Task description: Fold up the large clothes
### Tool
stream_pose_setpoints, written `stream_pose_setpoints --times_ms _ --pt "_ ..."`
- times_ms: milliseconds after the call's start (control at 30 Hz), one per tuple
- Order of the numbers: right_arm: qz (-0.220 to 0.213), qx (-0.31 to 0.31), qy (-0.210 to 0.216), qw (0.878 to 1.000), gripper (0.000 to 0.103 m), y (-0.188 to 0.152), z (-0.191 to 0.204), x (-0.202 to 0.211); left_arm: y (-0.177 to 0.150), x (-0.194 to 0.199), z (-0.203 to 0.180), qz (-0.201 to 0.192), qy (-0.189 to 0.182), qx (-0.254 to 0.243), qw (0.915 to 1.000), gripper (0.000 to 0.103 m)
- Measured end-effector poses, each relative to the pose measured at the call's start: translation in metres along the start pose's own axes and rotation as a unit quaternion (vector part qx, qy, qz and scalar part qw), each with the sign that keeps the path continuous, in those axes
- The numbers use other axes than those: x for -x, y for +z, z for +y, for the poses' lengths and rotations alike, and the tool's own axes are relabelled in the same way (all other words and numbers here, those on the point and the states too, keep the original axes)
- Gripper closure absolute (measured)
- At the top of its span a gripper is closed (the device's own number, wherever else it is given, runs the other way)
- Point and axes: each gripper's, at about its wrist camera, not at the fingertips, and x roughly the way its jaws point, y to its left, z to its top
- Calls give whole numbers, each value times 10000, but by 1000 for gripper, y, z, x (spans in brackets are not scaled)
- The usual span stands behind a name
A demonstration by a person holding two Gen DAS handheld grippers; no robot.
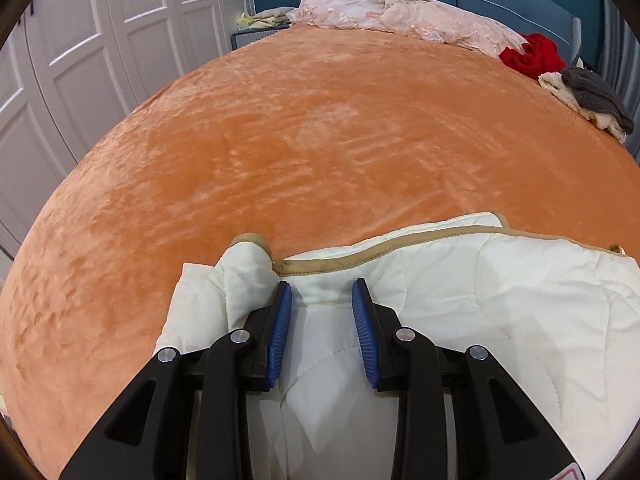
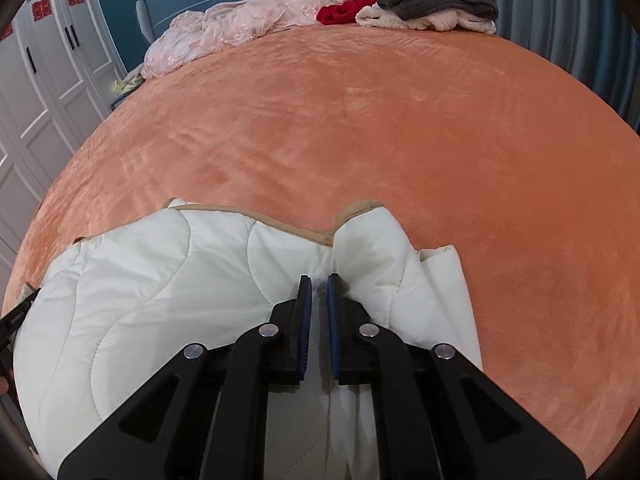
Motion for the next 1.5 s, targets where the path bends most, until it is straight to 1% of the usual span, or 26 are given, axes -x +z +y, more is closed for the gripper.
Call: stream_pose_setpoints --times_ms 167,233,267,300,333,367,400,467,500,567,633,700,767,867,900,933,967,1033,1167,1233,1300,1333,1367,1400,1467,1500 --pt "-17 51 -119 9999 96 -1 0 3 1 -3 -4 9 154 -92 9998 71" --pt "106 165 -323 9993 96 4 7 7 3 -2 -5 58 187 -139 9997 71" --pt "153 260 -521 9982 95 7 13 12 6 3 -3 132 175 -154 9996 70" --pt "141 361 -601 9974 92 11 25 27 9 9 0 180 117 -121 9997 70" --pt "92 393 -413 9983 92 10 33 38 9 18 5 190 -5 -13 9998 69" --pt "33 460 -131 9989 92 8 45 53 8 33 14 200 -254 175 9993 65" --pt "-1 535 4 9986 92 6 54 63 3 52 25 169 -539 362 9977 59" --pt "-52 751 249 9968 92 -2 78 83 -11 82 38 41 -798 526 9954 51" --pt "-15 845 421 9955 92 -8 91 90 -20 98 44 -21 -888 561 9945 43" --pt "123 886 730 9933 92 -21 112 98 -42 125 57 -8 -921 648 9936 35" --pt "285 920 936 9909 92 -31 127 99 -66 141 71 160 -1056 827 9908 33" --pt "410 1041 974 9889 92 -41 141 98 -88 149 89 364 -1194 1160 9854 33" --pt "605 1099 1032 9867 92 -53 149 95 -105 152 105 436 -1326 1541 9781 33" --pt "811 1102 1025 9853 92 -68 154 90 -120 144 121 593 -1001 1915 9746 33" --pt "860 1092 983 9854 92 -72 155 88 -123 143 126 588 -951 2076 9718 34" --pt "905 1060 971 9855 92 -75 154 86 -126 140 131 592 -1003 2264 9670 34" --pt "946 1026 972 9854 92 -77 152 84 -128 134 135 673 -1172 2495 9589 34" --pt "1000 1002 968 9852 92 -78 150 82 -130 124 137 840 -1362 2687 9498 34" --pt "1060 984 915 9852 92 -80 151 79 -128 106 132 933 -1741 2951 9348 33" --pt "1079 1001 840 9855 92 -82 153 78 -125 100 129 962 -1773 3001 9323 29" --pt "1088 1039 766 9856 92 -82 155 76 -120 95 126 972 -1775 3027 9313 28" --pt "1096 1058 734 9856 92 -82 157 75 -118 95 125 976 -1786 3039 9307 29" --pt "1104 1075 710 9855 92 -82 158 75 -116 98 126 961 -1816 3056 9297 38" --pt "1116 1092 688 9853 92 -81 159 74 -115 100 127 945 -1890 3033 9292 56" --pt "1148 1107 675 9849 92 -81 160 75 -112 117 130 828 -2037 2891 9317 72" --pt "1179 1126 666 9844 92 -82 161 77 -110 127 132 765 -2110 2826 9326 78"
